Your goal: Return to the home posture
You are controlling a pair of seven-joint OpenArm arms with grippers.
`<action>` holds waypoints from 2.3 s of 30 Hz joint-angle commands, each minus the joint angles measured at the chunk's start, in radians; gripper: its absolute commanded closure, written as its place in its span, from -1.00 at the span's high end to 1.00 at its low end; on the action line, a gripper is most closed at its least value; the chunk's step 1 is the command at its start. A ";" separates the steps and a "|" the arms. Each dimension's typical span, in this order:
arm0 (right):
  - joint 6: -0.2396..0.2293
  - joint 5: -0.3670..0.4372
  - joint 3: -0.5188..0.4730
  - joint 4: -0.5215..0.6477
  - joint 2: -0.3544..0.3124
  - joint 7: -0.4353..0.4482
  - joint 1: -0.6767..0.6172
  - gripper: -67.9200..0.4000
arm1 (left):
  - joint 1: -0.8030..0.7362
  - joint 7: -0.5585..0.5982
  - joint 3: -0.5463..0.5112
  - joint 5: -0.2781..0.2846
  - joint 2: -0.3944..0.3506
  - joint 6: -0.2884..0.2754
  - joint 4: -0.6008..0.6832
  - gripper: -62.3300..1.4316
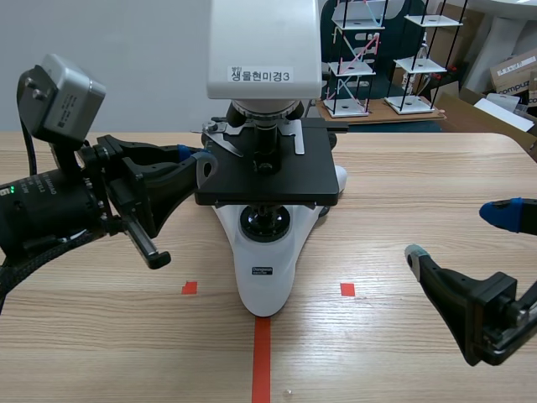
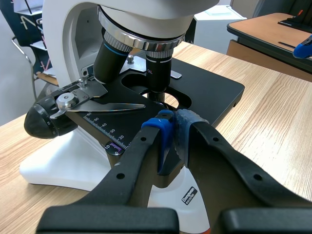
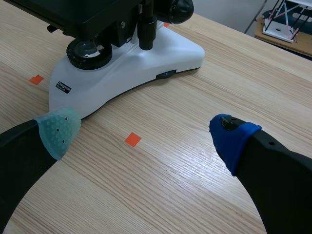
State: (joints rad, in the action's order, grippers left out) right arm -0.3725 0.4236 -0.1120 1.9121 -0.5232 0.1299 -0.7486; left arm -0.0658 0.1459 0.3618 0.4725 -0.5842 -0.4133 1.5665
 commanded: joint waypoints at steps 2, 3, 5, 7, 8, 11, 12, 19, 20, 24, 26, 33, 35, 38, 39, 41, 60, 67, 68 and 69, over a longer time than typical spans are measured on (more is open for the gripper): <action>0.006 0.007 -0.011 0.008 0.000 0.015 0.001 0.70 | 0.013 0.014 0.005 0.006 0.007 -0.001 0.016 -0.84; 0.006 0.007 -0.011 0.008 0.000 0.015 0.001 0.70 | 0.013 0.014 0.005 0.006 0.007 -0.001 0.016 -0.84; 0.006 0.007 -0.011 0.008 0.000 0.015 0.001 0.70 | 0.013 0.014 0.005 0.006 0.007 -0.001 0.016 -0.84; 0.006 0.007 -0.011 0.008 0.000 0.015 0.001 0.70 | 0.013 0.014 0.005 0.006 0.007 -0.001 0.016 -0.84; 0.006 0.007 -0.011 0.008 0.000 0.014 0.001 0.70 | 0.013 0.014 0.005 0.006 0.007 -0.001 0.016 -0.84; 0.006 0.007 -0.011 0.008 0.000 0.014 0.001 0.70 | 0.013 0.014 0.005 0.006 0.007 -0.001 0.016 -0.81; 0.006 0.007 -0.011 0.008 0.000 0.014 0.001 0.70 | 0.013 0.014 0.005 0.006 0.007 -0.001 0.016 -0.81; 0.006 0.007 -0.011 0.008 0.000 0.014 0.001 0.70 | 0.001 0.040 0.001 0.006 -0.003 -0.001 0.017 -0.81; 0.006 0.007 -0.011 0.008 0.000 0.014 0.001 0.70 | -0.008 0.050 -0.004 0.006 -0.008 -0.001 0.017 -0.80; 0.006 0.007 -0.011 0.008 0.000 0.014 0.001 0.70 | -0.061 0.072 -0.041 0.001 -0.018 -0.001 0.024 -0.43; 0.006 0.007 -0.011 0.008 0.000 0.014 0.001 0.70 | -0.100 0.080 -0.073 -0.020 -0.018 -0.001 0.028 -0.23; 0.006 0.007 -0.011 0.008 0.000 0.014 0.001 0.70 | -0.287 0.129 -0.219 -0.104 -0.018 -0.001 0.081 0.38; 0.006 0.007 -0.011 0.008 0.000 0.014 0.001 0.70 | -0.351 0.131 -0.269 -0.124 -0.018 -0.001 0.115 0.62; 0.006 0.007 -0.011 0.008 0.000 0.014 0.001 0.70 | -0.441 0.130 -0.329 -0.173 -0.018 -0.001 0.173 0.84; 0.006 0.007 -0.011 0.008 0.000 0.014 0.001 0.70 | -0.469 0.130 -0.347 -0.186 -0.018 -0.001 0.191 0.87; 0.006 0.007 -0.011 0.008 0.000 0.014 0.001 0.70 | -0.524 0.130 -0.380 -0.193 -0.018 -0.001 0.223 0.91; 0.006 0.007 -0.011 0.008 0.000 0.014 0.001 0.70 | -0.748 0.138 -0.464 -0.185 -0.017 0.052 0.316 1.00; 0.006 0.007 -0.011 0.008 0.000 0.014 0.001 0.70 | -0.748 0.138 -0.464 -0.185 -0.017 0.052 0.316 1.00; 0.006 0.007 -0.011 0.008 0.000 0.014 0.001 0.70 | -0.748 0.138 -0.464 -0.185 -0.017 0.052 0.316 1.00; 0.006 0.007 -0.011 0.008 0.000 0.014 0.001 0.70 | -0.748 0.138 -0.464 -0.185 -0.017 0.052 0.316 1.00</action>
State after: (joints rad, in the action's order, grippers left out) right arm -0.3725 0.4236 -0.1120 1.9121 -0.5236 0.1299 -0.7486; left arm -0.8196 0.2665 -0.0971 0.2733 -0.6018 -0.3668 1.8690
